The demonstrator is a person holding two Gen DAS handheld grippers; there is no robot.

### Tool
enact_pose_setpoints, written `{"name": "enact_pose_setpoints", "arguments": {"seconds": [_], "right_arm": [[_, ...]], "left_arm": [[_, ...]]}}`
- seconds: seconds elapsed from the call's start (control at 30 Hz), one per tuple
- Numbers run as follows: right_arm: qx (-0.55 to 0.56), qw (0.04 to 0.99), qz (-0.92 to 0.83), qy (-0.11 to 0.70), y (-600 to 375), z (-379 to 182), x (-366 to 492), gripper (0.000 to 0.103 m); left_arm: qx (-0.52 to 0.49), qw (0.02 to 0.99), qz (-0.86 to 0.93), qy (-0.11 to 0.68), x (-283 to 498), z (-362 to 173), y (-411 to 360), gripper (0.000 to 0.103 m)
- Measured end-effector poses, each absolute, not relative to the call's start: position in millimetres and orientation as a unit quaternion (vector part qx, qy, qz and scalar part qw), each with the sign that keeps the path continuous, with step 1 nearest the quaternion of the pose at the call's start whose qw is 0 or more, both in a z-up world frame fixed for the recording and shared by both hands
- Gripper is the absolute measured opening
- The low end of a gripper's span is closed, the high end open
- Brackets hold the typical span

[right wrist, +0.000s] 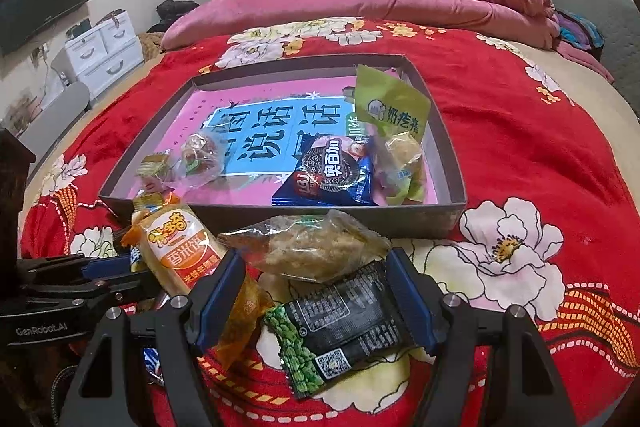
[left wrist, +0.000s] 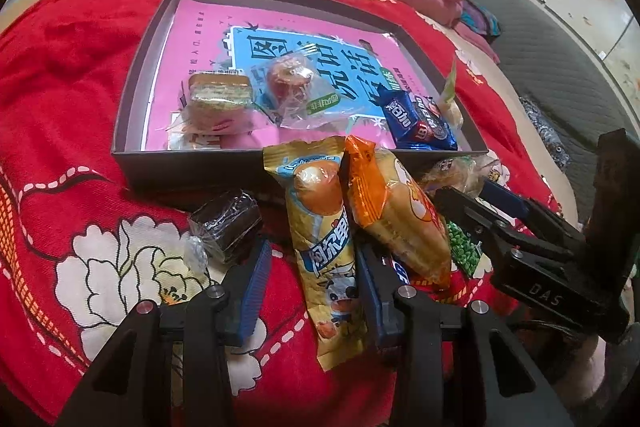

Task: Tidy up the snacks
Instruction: 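Grasp the yellow-and-blue snack bar with the left tool while the right tool grasps the clear pastry bag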

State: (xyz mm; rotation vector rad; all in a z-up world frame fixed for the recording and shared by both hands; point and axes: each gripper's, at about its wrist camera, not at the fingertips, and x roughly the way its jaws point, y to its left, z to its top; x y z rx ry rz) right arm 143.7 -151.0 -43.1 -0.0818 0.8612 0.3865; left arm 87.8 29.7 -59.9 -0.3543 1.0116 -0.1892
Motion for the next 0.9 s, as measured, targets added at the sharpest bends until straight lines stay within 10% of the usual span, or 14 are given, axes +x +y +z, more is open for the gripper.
{"name": "enact_pose_setpoints", "arguments": {"seconds": [0.9], "right_arm": [[-0.029, 0.895, 0.191, 0.402, -148.6, -52.1, 153.4, 0.067]], "left_arm": [[-0.159, 0.858, -0.083, 0.482, 102.1, -64.3, 23.5, 0.037]]}}
